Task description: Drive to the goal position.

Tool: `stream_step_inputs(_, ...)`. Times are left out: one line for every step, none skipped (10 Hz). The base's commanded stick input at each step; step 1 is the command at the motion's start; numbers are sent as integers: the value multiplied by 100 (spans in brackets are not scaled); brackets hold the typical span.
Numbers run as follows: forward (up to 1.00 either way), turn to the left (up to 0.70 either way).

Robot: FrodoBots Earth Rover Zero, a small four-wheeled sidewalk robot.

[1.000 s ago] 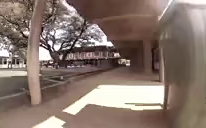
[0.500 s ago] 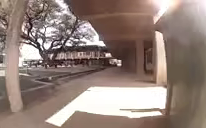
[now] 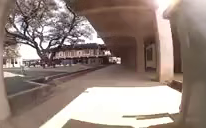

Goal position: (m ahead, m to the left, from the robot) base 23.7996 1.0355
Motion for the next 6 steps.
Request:
stream_step_inputs(50, 0)
stream_step_inputs(50, 0)
stream_step_inputs(50, 0)
stream_step_inputs(50, 0)
stream_step_inputs(50, 0)
stream_step_inputs(50, 0)
